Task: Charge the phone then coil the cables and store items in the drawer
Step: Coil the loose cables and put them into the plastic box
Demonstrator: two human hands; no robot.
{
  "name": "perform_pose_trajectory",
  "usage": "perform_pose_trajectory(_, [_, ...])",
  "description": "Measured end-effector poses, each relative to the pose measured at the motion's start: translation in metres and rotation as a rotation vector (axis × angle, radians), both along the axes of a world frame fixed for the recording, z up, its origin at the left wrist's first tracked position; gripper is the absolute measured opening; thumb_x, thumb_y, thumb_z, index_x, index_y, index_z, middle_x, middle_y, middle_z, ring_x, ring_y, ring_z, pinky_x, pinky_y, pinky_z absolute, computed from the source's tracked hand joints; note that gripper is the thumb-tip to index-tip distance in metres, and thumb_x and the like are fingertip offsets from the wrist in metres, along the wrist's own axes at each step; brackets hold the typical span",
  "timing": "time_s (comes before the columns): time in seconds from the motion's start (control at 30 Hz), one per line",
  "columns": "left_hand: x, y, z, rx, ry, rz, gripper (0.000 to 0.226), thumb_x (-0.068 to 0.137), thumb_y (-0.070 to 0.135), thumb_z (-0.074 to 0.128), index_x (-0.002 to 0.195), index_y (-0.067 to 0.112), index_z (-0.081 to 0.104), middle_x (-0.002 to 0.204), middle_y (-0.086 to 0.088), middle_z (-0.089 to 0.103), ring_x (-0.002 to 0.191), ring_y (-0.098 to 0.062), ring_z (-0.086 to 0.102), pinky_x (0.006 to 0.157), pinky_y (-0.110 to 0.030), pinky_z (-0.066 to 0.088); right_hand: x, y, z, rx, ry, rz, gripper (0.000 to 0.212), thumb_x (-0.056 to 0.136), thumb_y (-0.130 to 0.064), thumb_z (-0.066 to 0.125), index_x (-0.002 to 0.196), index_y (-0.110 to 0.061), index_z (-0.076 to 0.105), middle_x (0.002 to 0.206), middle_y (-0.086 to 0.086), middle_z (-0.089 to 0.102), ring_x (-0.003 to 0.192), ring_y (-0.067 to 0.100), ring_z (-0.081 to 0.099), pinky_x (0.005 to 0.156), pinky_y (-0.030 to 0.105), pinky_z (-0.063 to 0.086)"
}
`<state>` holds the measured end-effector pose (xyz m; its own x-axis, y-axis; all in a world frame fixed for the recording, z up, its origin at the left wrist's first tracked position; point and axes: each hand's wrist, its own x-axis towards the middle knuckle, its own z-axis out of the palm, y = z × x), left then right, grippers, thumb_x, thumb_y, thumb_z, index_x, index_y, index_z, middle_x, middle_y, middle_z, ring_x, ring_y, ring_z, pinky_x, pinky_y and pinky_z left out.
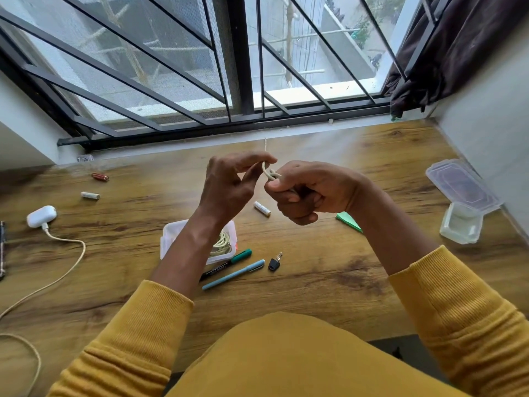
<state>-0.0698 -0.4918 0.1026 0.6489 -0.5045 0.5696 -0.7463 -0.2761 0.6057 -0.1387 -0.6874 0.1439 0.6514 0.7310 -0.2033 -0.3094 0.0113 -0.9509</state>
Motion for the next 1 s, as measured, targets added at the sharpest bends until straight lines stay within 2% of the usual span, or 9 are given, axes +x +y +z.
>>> perform_pose_trajectory(0.1, [-0.001, 0.001, 0.001, -0.038, 0.007, -0.007, 0.019, 0.097, 0.001, 0.07, 0.11, 0.008, 0.082, 0.105, 0.0, 0.081, 0.097, -0.009, 0.077, 0.084, -0.033, 0.063, 0.001, 0.001, 0.003, 0.017, -0.028, 0.028, 0.033, 0.105, -0.017, 0.035, 0.074, -0.012, 0.043, 0.048, 0.005, 0.02, 0.042, 0.02, 0.019, 0.052, 0.039, 0.028])
perform_pose_trajectory(0.23, [-0.003, 0.001, 0.001, -0.109, 0.05, -0.004, 0.025, 0.091, -0.006, 0.068, 0.103, 0.012, 0.081, 0.091, 0.0, 0.079, 0.082, -0.011, 0.075, 0.074, -0.034, 0.06, 0.001, 0.003, 0.006, 0.089, -0.029, 0.01, 0.033, 0.105, -0.015, 0.029, 0.075, -0.013, 0.043, 0.048, 0.001, 0.025, 0.042, 0.015, 0.027, 0.072, 0.042, 0.046])
perform_pose_trajectory(0.33, [-0.007, 0.0, 0.002, -0.234, 0.23, -0.09, 0.024, 0.095, -0.004, 0.063, 0.101, 0.015, 0.077, 0.079, -0.015, 0.074, 0.06, -0.022, 0.064, 0.056, -0.036, 0.051, 0.002, 0.003, 0.006, 0.137, -0.05, -0.003, 0.036, 0.104, -0.016, 0.026, 0.074, -0.013, 0.045, 0.051, -0.002, 0.038, 0.046, 0.013, 0.036, 0.085, 0.039, 0.049])
perform_pose_trajectory(0.43, [-0.008, 0.002, 0.007, -0.336, 0.408, -0.156, 0.023, 0.1, -0.002, 0.058, 0.105, 0.013, 0.075, 0.06, -0.016, 0.058, 0.046, -0.018, 0.047, 0.047, -0.028, 0.039, 0.003, 0.003, 0.005, 0.238, -0.083, -0.068, 0.032, 0.103, -0.022, 0.036, 0.078, -0.012, 0.052, 0.058, 0.0, 0.048, 0.054, 0.017, 0.044, 0.088, 0.04, 0.046])
perform_pose_trajectory(0.53, [-0.008, 0.003, 0.004, -0.236, 0.402, -0.122, 0.022, 0.105, 0.01, 0.058, 0.094, 0.019, 0.075, 0.059, -0.002, 0.059, 0.051, -0.017, 0.051, 0.054, -0.029, 0.041, 0.007, 0.006, 0.008, 0.308, -0.13, -0.203, 0.03, 0.103, -0.026, 0.038, 0.083, -0.009, 0.054, 0.065, 0.005, 0.053, 0.062, 0.022, 0.048, 0.081, 0.045, 0.036])
perform_pose_trajectory(0.63, [-0.008, 0.001, -0.003, -0.15, 0.391, -0.065, 0.027, 0.11, 0.024, 0.055, 0.09, 0.027, 0.073, 0.06, -0.002, 0.063, 0.056, -0.021, 0.061, 0.061, -0.036, 0.05, 0.009, 0.008, 0.01, 0.329, -0.173, -0.339, 0.035, 0.106, -0.022, 0.032, 0.089, -0.008, 0.059, 0.072, 0.008, 0.058, 0.073, 0.028, 0.049, 0.077, 0.043, 0.038])
perform_pose_trajectory(0.77, [-0.013, 0.001, -0.016, -0.108, 0.491, -0.042, 0.022, 0.111, 0.028, 0.052, 0.107, 0.017, 0.071, 0.055, 0.003, 0.055, 0.051, -0.026, 0.065, 0.058, -0.048, 0.058, 0.011, 0.009, 0.011, 0.252, -0.23, -0.55, 0.038, 0.11, -0.024, 0.029, 0.096, -0.011, 0.062, 0.083, 0.004, 0.066, 0.09, 0.031, 0.059, 0.089, 0.045, 0.04])
perform_pose_trajectory(0.87, [-0.026, -0.003, -0.02, -0.048, 0.538, -0.069, 0.03, 0.111, 0.035, 0.048, 0.111, 0.016, 0.072, 0.054, 0.005, 0.049, 0.043, -0.02, 0.057, 0.049, -0.038, 0.052, 0.012, 0.01, 0.013, 0.216, -0.256, -0.666, 0.042, 0.113, -0.026, 0.025, 0.105, -0.015, 0.065, 0.101, 0.002, 0.073, 0.112, 0.028, 0.067, 0.098, 0.039, 0.042])
perform_pose_trajectory(1.0, [-0.039, -0.013, -0.018, 0.096, 0.543, -0.125, 0.03, 0.113, 0.033, 0.045, 0.11, 0.022, 0.074, 0.058, 0.002, 0.047, 0.045, -0.017, 0.048, 0.048, -0.032, 0.045, 0.018, 0.016, 0.016, 0.315, -0.256, -0.698, 0.044, 0.115, -0.029, 0.021, 0.132, -0.014, 0.06, 0.133, 0.004, 0.07, 0.138, 0.026, 0.059, 0.113, 0.052, 0.028])
